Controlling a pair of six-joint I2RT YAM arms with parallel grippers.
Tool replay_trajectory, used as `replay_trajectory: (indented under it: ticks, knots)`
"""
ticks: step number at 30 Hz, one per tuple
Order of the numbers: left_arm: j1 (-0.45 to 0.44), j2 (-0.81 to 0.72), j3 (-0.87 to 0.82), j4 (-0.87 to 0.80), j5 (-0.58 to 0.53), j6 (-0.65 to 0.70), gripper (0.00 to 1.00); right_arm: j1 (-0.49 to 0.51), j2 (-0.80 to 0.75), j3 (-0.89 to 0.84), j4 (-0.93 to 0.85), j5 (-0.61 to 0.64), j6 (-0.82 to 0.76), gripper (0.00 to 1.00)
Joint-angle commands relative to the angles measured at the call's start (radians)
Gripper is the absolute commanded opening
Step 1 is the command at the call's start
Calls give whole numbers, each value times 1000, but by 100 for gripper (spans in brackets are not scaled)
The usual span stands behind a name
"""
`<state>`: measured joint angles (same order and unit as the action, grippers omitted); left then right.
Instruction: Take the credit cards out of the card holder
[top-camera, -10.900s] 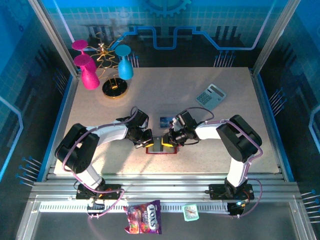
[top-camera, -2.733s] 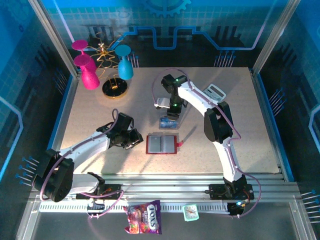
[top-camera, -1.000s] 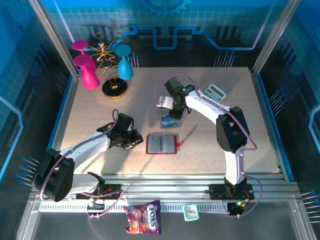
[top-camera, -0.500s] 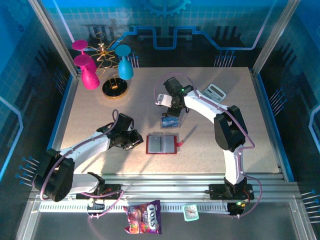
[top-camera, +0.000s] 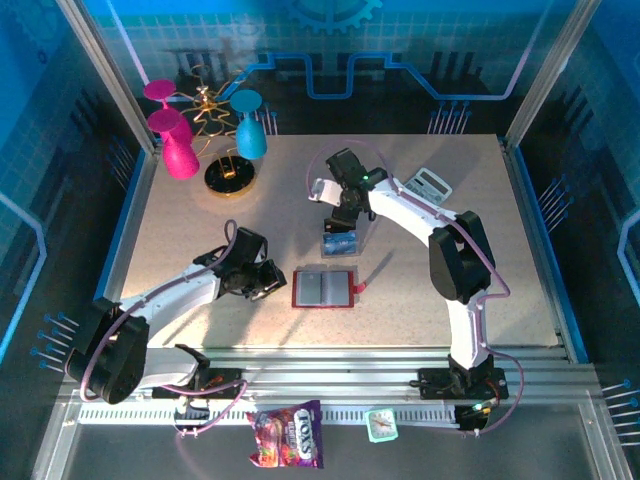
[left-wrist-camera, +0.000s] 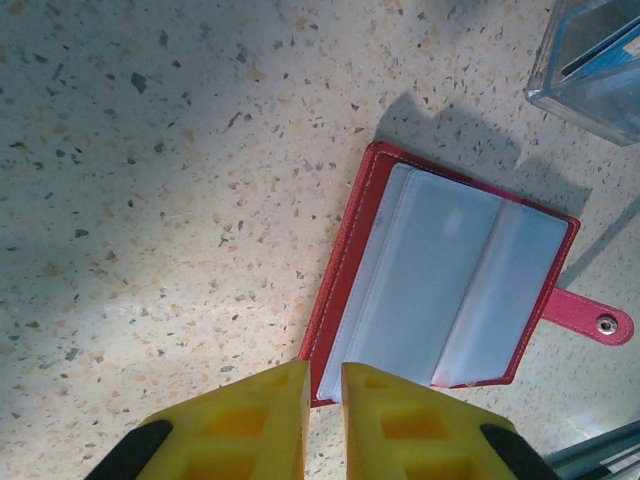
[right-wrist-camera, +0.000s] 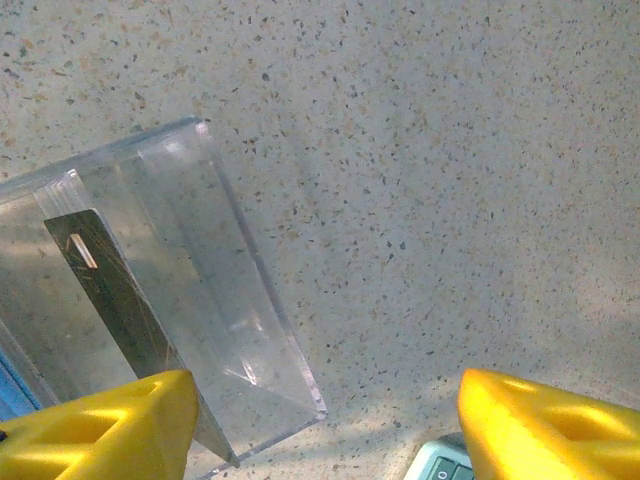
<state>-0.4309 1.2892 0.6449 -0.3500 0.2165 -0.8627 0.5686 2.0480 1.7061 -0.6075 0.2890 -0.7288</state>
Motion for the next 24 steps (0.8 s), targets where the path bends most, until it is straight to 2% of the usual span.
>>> replay_trajectory:
  ticks: [1, 18, 24]
  knots:
    - [8, -22, -11, -2, 8, -4, 17, -3, 27, 41, 14, 11, 6, 71]
    - [9, -16, -11, 0, 7, -4, 17, -1, 85, 77, -60, -49, -12, 71]
    - [9, -16, -13, 3, 7, -7, 17, 2, 59, 75, -63, -51, -9, 71]
